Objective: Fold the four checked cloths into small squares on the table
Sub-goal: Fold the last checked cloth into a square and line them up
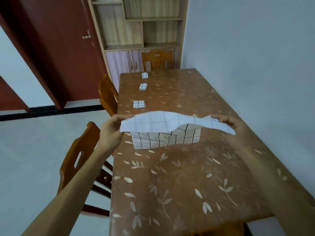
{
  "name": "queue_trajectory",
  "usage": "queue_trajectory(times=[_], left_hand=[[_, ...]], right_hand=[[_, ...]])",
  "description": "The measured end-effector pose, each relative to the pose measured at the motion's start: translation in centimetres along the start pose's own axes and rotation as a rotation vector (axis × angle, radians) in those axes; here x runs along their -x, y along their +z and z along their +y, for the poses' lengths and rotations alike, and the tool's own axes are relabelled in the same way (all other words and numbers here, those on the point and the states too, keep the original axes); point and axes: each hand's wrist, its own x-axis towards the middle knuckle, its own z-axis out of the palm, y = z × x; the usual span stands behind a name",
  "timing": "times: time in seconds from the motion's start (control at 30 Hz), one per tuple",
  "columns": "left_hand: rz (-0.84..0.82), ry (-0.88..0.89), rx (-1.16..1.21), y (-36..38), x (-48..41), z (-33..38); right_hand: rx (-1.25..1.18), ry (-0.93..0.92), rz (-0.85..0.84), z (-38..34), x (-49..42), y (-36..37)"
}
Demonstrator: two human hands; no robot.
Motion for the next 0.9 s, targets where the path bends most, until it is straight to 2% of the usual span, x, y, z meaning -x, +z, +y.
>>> queue_trajectory(times=[0.2, 0.33, 0.4, 0.57, 0.67, 0.73, 0.83, 0.9], left_hand=[[-0.222, -0.141, -0.191, 1.3, 9.8, -9.1], [-0.408, -0.163, -0.329, 2.2, 14.7, -13.3], [-0.446, -0.141, -0.383, 2.7, 16.1, -15.4], [-0.584, -0.212, -0.556, 4.5, 18.2, -18.3], [-0.661, -0.177, -0.637, 5.5, 19.2, -18.9], [-0.718, -0.112, -0.668, 6.1, 19.9, -19.2], [-0.756, -0.049, -0.685, 6.7, 20.7, -19.9], [-0.767, -0.043, -0.715, 6.8, 21.2, -20.2]], right_hand=[[0.191, 0.110, -0.174, 7.5, 8.5, -0.3], [0.207, 0.444, -0.289, 12.7, 13.1, 0.1], [0.253, 0.520, -0.285, 15.2, 14.6, 0.5], [0.007, 0.833, -0.209, 18.1, 16.7, 2.2], [-0.265, 0.991, -0.014, 16.9, 16.5, 3.8], [-0.156, 0.904, 0.076, 16.2, 16.7, 4.5], [0.132, 0.643, -0.060, 15.1, 17.6, 5.5], [0.152, 0.549, -0.128, 13.9, 17.9, 6.7]])
